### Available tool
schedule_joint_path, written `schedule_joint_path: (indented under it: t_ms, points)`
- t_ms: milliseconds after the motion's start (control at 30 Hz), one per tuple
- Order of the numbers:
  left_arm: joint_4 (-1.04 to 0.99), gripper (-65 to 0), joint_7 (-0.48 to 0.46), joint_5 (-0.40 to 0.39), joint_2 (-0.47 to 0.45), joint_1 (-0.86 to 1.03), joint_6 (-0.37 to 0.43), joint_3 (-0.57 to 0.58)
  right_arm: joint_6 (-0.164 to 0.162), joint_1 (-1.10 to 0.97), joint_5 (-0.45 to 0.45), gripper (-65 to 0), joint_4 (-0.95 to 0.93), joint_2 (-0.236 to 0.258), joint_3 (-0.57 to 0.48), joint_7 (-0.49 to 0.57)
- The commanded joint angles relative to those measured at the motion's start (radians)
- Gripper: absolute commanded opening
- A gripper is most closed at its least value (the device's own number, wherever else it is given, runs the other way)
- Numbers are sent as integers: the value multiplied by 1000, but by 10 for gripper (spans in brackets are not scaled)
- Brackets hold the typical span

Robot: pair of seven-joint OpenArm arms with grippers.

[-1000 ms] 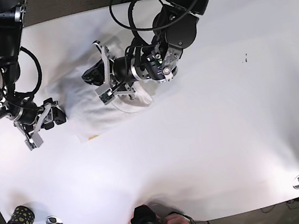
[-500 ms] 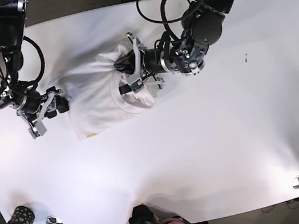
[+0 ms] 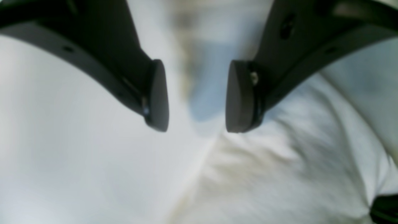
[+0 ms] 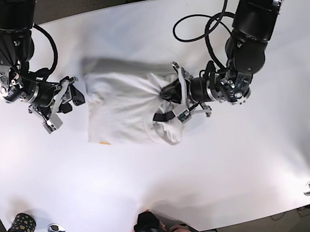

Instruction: Fold the T-shirt properly

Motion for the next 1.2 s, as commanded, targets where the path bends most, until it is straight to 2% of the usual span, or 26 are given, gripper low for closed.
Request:
schedule_joint_path:
  t_ms: [0,133,233,333,500,600,667,833,1033,1167]
  points:
    - [27,-622,64,61,-26,-33,28,-3,8,10,16,-374,18,-21,-42,15]
    - [88,-622,67,61,-59,-59,28,-4,8,-4,21,-374,24,-57,-125,15]
    - [164,-622,67,61,-91,-71,28,-4,8,-15,16,-374,105,-78,-126,15]
    - [225,-622,67,61,-122,-80,28,-9,8,-24,19,-374,179,-80,-126,-9]
    - [286,-622,67,63,-131,-59,28,-136,8,42,18,-374,224,-84,-126,-84]
    - [323,-622,67,64,-120,-14,28,-222,8,88,18,-374,188,-81,-128,-86]
    - [354,-622,69,66,-82,20,28,-276,8,142,16,-374,124,-78,-128,-78]
    - [406,-622,144,66,-33,92,28,-300,8,238,3,-374,-22,-64,-132,-43]
    - [473,-622,161,66,29,210,28,-302,8,347,-145,-374,-192,-73,-134,20]
    - [475,-622,158,67,33,254,28,-299,8,376,-194,-374,-258,-78,-134,74]
